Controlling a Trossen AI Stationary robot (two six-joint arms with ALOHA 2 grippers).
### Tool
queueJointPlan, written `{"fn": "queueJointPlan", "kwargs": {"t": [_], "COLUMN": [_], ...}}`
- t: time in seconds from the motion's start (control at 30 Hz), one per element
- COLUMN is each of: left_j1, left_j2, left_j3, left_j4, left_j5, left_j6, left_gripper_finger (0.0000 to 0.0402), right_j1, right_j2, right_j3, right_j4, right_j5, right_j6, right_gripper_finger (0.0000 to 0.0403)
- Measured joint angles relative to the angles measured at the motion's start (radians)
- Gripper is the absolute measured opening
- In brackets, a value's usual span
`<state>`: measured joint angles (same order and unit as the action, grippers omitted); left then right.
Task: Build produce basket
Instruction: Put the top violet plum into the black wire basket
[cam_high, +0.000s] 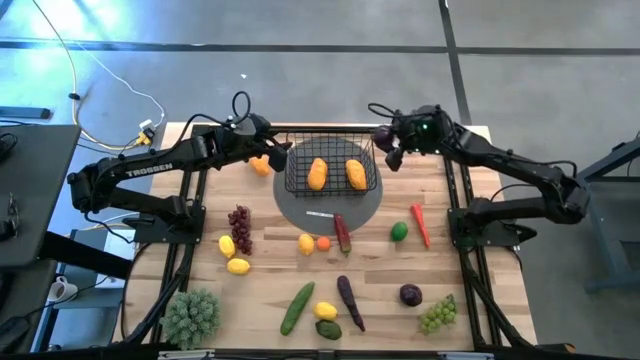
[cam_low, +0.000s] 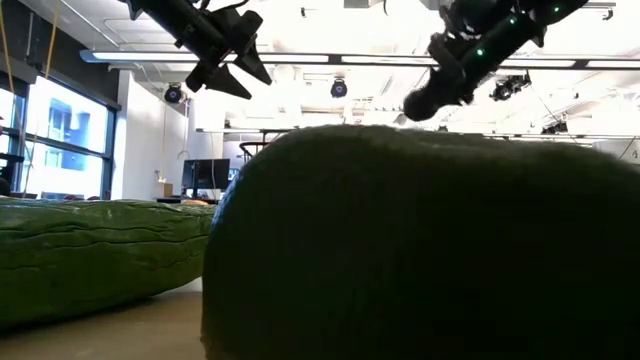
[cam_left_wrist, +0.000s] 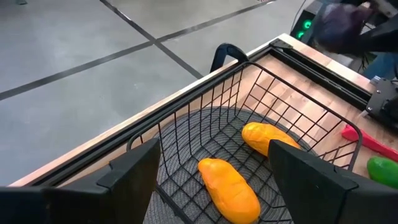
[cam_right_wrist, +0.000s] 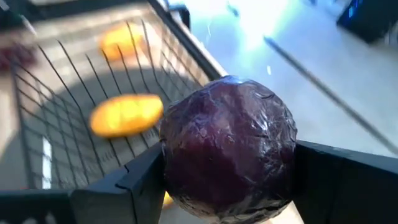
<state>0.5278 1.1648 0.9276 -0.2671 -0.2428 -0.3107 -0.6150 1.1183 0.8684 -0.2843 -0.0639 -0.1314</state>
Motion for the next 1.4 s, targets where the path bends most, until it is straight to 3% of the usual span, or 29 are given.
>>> {"fn": "queueJointPlan", "kwargs": {"t": [0.23,0.53,1.03,1.4], "left_j1": [0.000,0.000,0.000,0.000], "left_j2": [0.000,0.000,0.000,0.000], "left_j3": [0.000,0.000,0.000,0.000], "left_j4": [-0.008,-0.014,-0.026,-0.027], "left_j5": [0.000,0.000,-0.004,-0.004], "left_j6": [0.000,0.000,0.000,0.000], "left_gripper_finger": [0.0290,0.0290,0.0290,0.0290], "right_j1": [0.058,0.120,0.229,0.238], "right_j2": [0.011,0.121,0.387,0.481], "right_j3": [0.001,0.002,0.001,0.001], "right_j4": [0.251,0.412,0.485,0.510], "right_j5": [0.000,0.003,0.037,0.038], "right_j6": [0.110,0.154,0.157,0.338], "right_gripper_finger": [0.0247,0.0248,0.0248,0.0248]}}
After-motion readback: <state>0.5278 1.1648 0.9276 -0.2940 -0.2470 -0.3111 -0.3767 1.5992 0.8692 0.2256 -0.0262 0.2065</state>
